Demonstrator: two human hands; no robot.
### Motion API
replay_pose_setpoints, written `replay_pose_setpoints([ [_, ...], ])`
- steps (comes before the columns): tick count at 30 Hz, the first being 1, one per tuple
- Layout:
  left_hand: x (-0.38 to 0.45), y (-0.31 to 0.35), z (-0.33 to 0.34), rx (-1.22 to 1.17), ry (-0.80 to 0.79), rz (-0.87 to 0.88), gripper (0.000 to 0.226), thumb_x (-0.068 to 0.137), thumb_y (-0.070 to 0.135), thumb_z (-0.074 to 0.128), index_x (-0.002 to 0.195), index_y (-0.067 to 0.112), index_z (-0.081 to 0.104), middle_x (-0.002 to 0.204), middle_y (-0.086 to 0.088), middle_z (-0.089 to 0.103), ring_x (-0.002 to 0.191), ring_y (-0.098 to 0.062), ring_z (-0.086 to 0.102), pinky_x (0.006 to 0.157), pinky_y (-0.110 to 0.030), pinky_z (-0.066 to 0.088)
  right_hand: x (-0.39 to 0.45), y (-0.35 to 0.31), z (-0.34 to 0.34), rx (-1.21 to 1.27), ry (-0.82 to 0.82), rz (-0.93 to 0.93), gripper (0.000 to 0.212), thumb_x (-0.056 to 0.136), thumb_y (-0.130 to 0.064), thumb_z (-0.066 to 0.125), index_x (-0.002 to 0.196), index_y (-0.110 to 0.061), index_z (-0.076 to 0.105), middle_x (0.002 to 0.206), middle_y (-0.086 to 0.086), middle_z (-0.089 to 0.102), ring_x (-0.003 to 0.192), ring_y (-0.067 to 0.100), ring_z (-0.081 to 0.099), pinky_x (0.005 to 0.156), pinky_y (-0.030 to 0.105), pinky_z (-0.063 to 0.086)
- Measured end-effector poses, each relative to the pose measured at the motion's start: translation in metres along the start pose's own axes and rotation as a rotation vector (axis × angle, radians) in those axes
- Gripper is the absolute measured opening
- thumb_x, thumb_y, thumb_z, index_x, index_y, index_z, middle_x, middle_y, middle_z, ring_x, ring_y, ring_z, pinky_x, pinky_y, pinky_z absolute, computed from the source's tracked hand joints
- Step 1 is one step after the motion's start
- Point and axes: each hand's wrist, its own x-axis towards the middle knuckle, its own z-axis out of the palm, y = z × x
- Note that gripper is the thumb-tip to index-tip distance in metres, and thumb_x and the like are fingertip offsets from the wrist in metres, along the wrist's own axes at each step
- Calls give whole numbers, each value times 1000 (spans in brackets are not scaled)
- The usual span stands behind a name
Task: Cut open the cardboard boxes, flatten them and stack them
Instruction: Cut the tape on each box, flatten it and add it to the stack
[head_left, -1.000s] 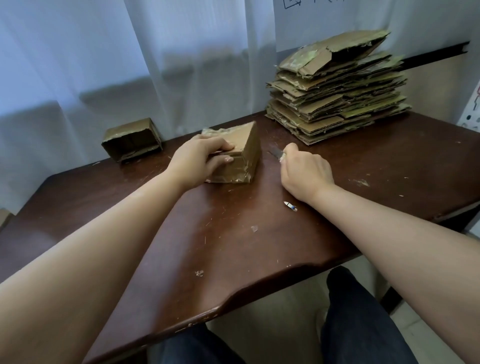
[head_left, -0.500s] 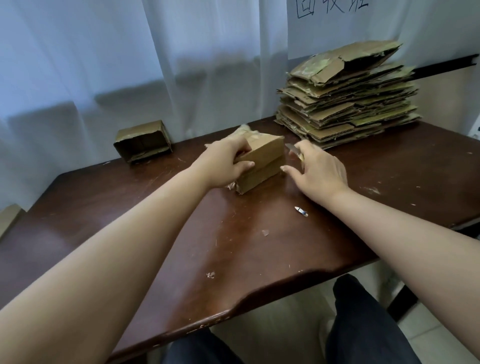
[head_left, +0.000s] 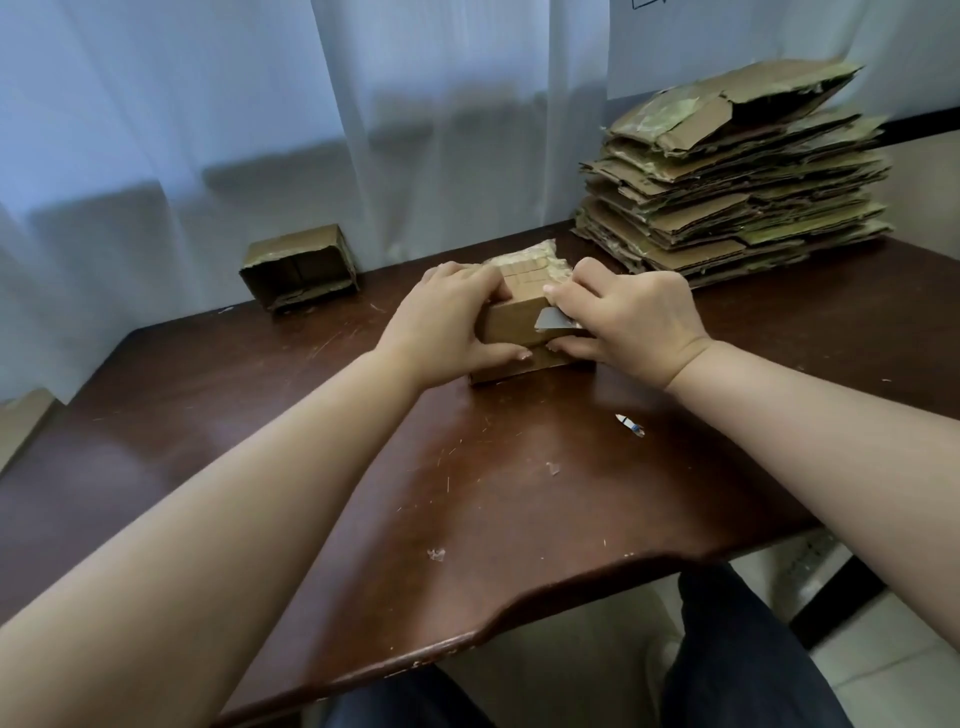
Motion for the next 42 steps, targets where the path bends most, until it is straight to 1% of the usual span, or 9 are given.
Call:
replay_pose_setpoints([
  [7, -11, 4, 13, 180, 165, 86, 52, 76, 42, 69, 116, 10, 60, 107, -12, 62, 87, -35, 62, 66, -38, 49, 6, 5, -4, 22, -15, -22, 31, 74, -39, 58, 81, -11, 69, 74, 4, 63, 44, 25, 55, 40, 22, 30],
  [14, 4, 5, -31, -93, -7, -27, 30, 93, 52, 50, 76, 35, 66, 56, 11, 54, 56, -14, 53, 56, -27, 39, 6, 11, -10, 301, 127, 265, 39, 86, -44, 55, 106, -12, 65, 89, 7, 70, 71, 29, 66, 56, 31, 47],
  [17, 13, -5, -33, -338, 11, -220, 27, 91, 54, 54, 97, 29, 63, 79, 11, 65, 82, -13, 63, 75, -29, 48, -3, 10, -12, 365, 165, 471, 35, 87, -36, 65, 106, -7, 58, 102, 11, 60, 73, 26, 57, 60, 30, 39],
  [20, 18, -5, -24, -382, 44, -291, 27, 92, 49, 55, 109, 28, 52, 90, 7, 67, 87, -13, 62, 80, -32, 48, -13, 2, -10, 364, 128, 366, 27, 87, -35, 57, 90, -9, 61, 88, 9, 61, 65, 32, 60, 54, 29, 39],
  [24, 21, 5, -12, -239, 124, -224, 10, 91, 37, 61, 97, 29, 62, 95, 12, 59, 83, -10, 54, 77, -30, 44, -15, -16, -8, 424, -29, 160, 29, 86, -36, 52, 97, -15, 68, 95, -1, 67, 74, 28, 66, 56, 32, 52],
  [28, 12, 1, 1, -145, 76, -155, 29, 96, 41, 50, 86, 19, 66, 82, 6, 62, 82, -16, 57, 73, -32, 43, -11, -27, -5, 425, -190, 128, 38, 88, -35, 55, 123, -23, 63, 118, -7, 62, 85, 29, 67, 64, 38, 55],
  [33, -4, -6, 0, -452, -30, -164, 33, 90, 35, 65, 119, 20, 68, 111, 8, 65, 79, 14, 59, 71, -4, 44, -13, -38, -5, 460, -253, 198, 32, 83, -40, 49, 100, -22, 69, 99, -7, 58, 80, 27, 62, 62, 29, 39],
  [37, -2, -5, 7, -426, 24, -172, 39, 79, 29, 79, 114, 16, 69, 112, 13, 64, 112, -9, 59, 100, -27, 44, -24, -39, -10, 420, -265, 57, 30, 76, -41, 49, 68, -18, 67, 77, -5, 57, 55, 26, 57, 51, 24, 27],
  [42, -2, 1, 12, -420, 97, -207, 30, 76, 21, 79, 104, 18, 70, 107, 10, 67, 103, -10, 61, 93, -26, 47, -28, -38, -16, 383, -360, 140, 28, 87, -38, 51, 96, -22, 72, 95, -6, 62, 80, 27, 63, 61, 30, 43],
])
